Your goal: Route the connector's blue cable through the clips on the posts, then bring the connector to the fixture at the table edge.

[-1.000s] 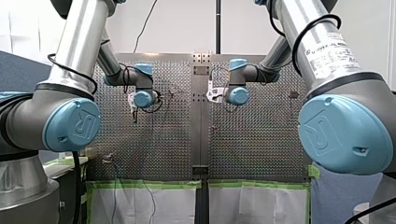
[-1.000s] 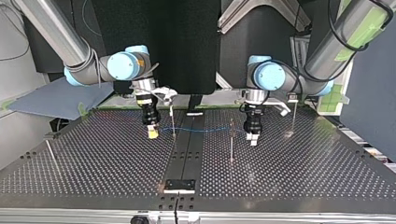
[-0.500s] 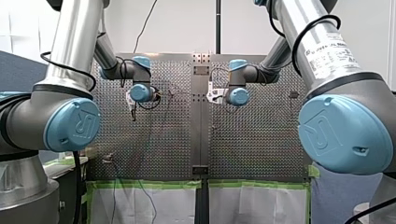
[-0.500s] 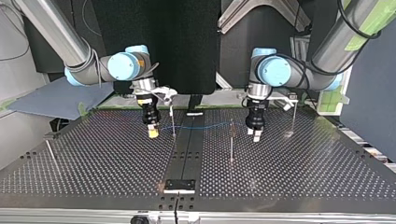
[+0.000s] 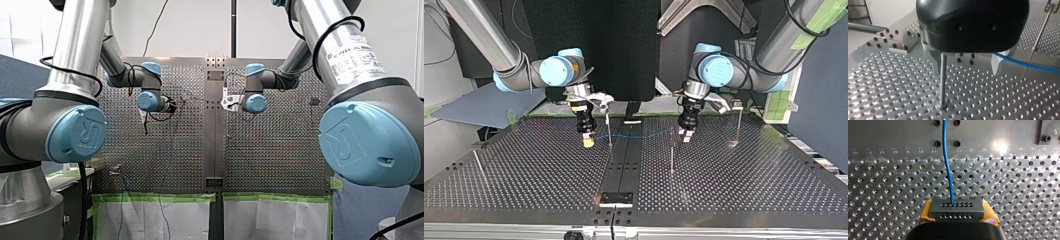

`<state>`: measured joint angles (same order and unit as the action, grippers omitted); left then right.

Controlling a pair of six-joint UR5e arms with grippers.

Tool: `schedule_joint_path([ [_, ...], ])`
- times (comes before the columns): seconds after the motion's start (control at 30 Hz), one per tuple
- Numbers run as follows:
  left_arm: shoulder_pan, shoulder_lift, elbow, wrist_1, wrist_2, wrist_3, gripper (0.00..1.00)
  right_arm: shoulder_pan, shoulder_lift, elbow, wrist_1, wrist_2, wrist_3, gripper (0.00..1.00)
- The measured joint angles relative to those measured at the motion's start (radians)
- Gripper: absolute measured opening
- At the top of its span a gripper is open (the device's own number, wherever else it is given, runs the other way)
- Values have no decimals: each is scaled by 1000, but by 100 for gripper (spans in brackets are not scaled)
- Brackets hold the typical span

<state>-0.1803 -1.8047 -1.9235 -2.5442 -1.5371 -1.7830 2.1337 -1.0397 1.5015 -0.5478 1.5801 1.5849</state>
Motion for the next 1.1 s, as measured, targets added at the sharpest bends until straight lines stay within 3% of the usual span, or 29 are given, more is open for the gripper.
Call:
schedule_joint_path([
  [0.43, 6, 67, -58, 68, 21, -82, 100, 0, 0, 0, 5, -1, 0, 0],
  [1.1, -8, 89, -117, 62, 24, -91, 100, 0, 0, 0, 16, 0, -1, 0],
])
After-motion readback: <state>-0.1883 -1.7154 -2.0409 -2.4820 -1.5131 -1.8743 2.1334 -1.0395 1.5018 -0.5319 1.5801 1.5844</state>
